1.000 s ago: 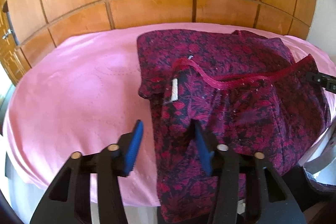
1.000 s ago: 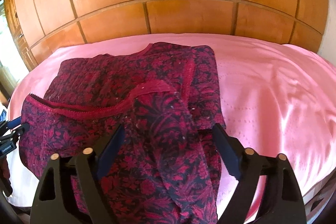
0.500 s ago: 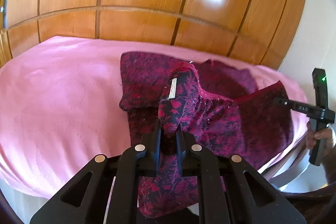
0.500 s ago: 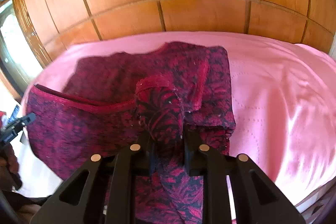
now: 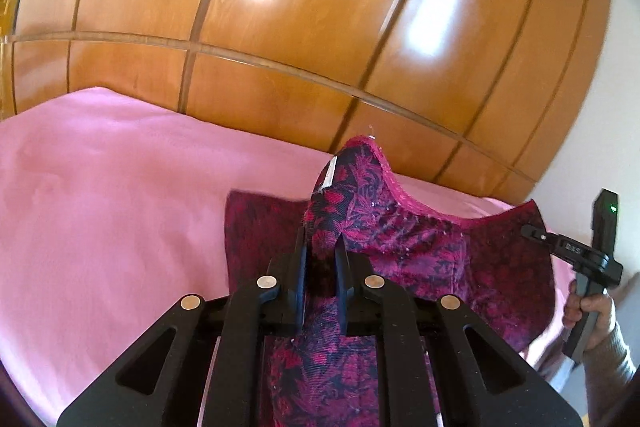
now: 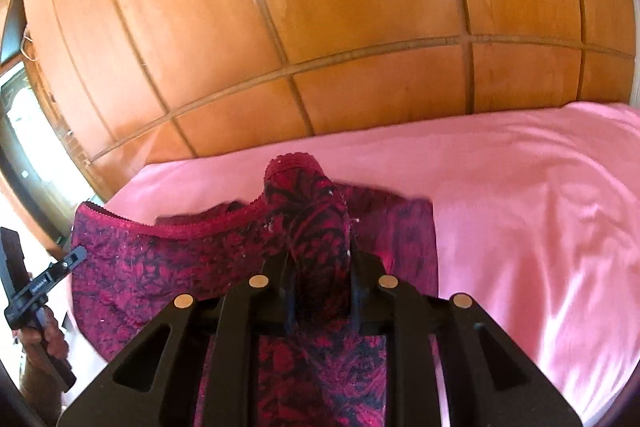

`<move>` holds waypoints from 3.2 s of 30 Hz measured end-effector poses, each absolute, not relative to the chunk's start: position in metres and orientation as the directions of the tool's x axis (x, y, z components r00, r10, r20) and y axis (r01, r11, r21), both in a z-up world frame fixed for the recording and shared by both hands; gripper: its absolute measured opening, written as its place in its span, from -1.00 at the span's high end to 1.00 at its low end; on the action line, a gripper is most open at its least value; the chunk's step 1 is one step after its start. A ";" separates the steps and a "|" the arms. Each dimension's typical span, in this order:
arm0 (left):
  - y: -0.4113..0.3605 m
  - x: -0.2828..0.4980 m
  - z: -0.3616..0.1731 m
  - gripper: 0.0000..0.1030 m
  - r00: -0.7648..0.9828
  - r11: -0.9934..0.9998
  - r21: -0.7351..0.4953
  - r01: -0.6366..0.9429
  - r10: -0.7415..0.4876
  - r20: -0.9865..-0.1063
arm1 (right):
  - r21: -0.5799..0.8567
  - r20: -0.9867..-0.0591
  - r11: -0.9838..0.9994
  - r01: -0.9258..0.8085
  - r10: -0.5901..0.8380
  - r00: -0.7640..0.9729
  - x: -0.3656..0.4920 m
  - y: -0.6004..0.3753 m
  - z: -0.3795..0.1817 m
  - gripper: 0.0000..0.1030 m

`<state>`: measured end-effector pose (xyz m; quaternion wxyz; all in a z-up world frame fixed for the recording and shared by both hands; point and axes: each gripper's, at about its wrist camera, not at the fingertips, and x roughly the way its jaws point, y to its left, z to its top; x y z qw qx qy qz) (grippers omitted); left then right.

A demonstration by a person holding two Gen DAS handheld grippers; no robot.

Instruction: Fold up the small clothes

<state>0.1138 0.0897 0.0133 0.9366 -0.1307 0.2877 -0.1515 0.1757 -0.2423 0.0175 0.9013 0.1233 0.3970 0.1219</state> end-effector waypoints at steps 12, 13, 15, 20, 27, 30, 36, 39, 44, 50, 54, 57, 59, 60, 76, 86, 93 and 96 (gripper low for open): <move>0.076 0.236 -0.040 0.79 0.707 0.955 -0.290 0.052 -0.240 -0.665 | 0.199 -0.807 0.980 0.003 0.162 0.568 0.287 -0.233 -0.056 0.65; 0.076 0.244 -0.053 0.79 0.687 0.962 -0.270 0.029 -0.216 -0.694 | 0.197 -0.819 0.980 0.009 0.160 0.551 0.291 -0.234 -0.064 0.65; 0.081 0.255 -0.069 0.79 0.651 0.956 -0.293 0.005 -0.225 -0.725 | 0.180 -0.851 0.984 0.019 0.146 0.505 0.301 -0.235 -0.087 0.64; 0.091 0.260 -0.071 0.70 0.636 0.938 -0.346 -0.016 -0.257 -0.727 | 0.195 -0.869 0.980 0.041 0.153 0.470 0.309 -0.239 -0.101 0.48; 0.114 0.215 -0.053 0.13 0.695 0.913 -0.406 -0.032 -0.272 -0.666 | 0.294 -0.818 0.956 0.024 0.239 0.523 0.268 -0.258 -0.067 -0.11; 0.124 0.179 -0.060 0.13 0.686 0.898 -0.440 -0.001 -0.319 -0.653 | 0.336 -0.807 0.942 0.006 0.285 0.517 0.234 -0.267 -0.063 -0.17; 0.136 0.102 -0.087 -0.04 0.630 0.838 -0.543 0.051 -0.449 -0.634 | 0.385 -0.809 0.923 -0.020 0.348 0.474 0.150 -0.275 -0.070 -0.24; 0.127 0.081 -0.103 -0.04 0.579 0.812 -0.579 0.072 -0.507 -0.639 | 0.395 -0.822 0.919 -0.015 0.361 0.440 0.121 -0.270 -0.080 -0.10; 0.116 0.074 -0.107 0.74 0.581 0.821 -0.568 0.057 -0.490 -0.650 | 0.392 -0.828 0.920 0.022 0.342 0.445 0.114 -0.268 -0.080 0.72; 0.122 0.047 -0.083 0.83 0.608 0.810 -0.582 0.075 -0.500 -0.617 | 0.481 -0.756 0.877 -0.011 0.421 0.501 0.092 -0.289 -0.038 0.78; 0.126 0.026 -0.081 0.83 0.590 0.800 -0.595 0.070 -0.515 -0.622 | 0.472 -0.782 0.881 -0.013 0.425 0.456 0.076 -0.296 -0.039 0.78; 0.120 0.018 -0.084 0.80 0.568 0.825 -0.561 0.065 -0.493 -0.659 | 0.456 -0.805 0.890 -0.004 0.414 0.425 0.075 -0.296 -0.048 0.76; 0.120 0.019 -0.080 0.77 0.588 0.842 -0.537 0.053 -0.461 -0.665 | 0.431 -0.814 0.902 -0.005 0.391 0.429 0.079 -0.294 -0.046 0.62; 0.120 0.024 -0.078 0.74 0.592 0.834 -0.549 0.056 -0.470 -0.654 | 0.429 -0.811 0.903 -0.007 0.388 0.437 0.085 -0.293 -0.041 0.56; 0.111 0.157 -0.041 0.56 0.629 0.882 -0.470 0.044 -0.390 -0.673 | 0.333 -0.832 0.941 0.060 0.263 0.488 0.202 -0.274 -0.053 -0.23; 0.082 0.184 -0.056 0.78 0.664 0.973 -0.228 -0.025 -0.154 -0.732 | 0.241 -0.842 0.970 0.042 0.187 0.506 0.216 -0.264 -0.059 0.59; 0.074 0.153 -0.049 0.65 0.757 0.985 -0.156 -0.077 -0.044 -0.651 | 0.296 -0.842 0.953 0.067 0.227 0.489 0.216 -0.275 -0.082 0.52; 0.071 0.138 -0.036 0.59 0.794 0.989 -0.126 -0.078 -0.015 -0.608 | 0.311 -0.836 0.948 0.067 0.240 0.494 0.215 -0.278 -0.082 0.51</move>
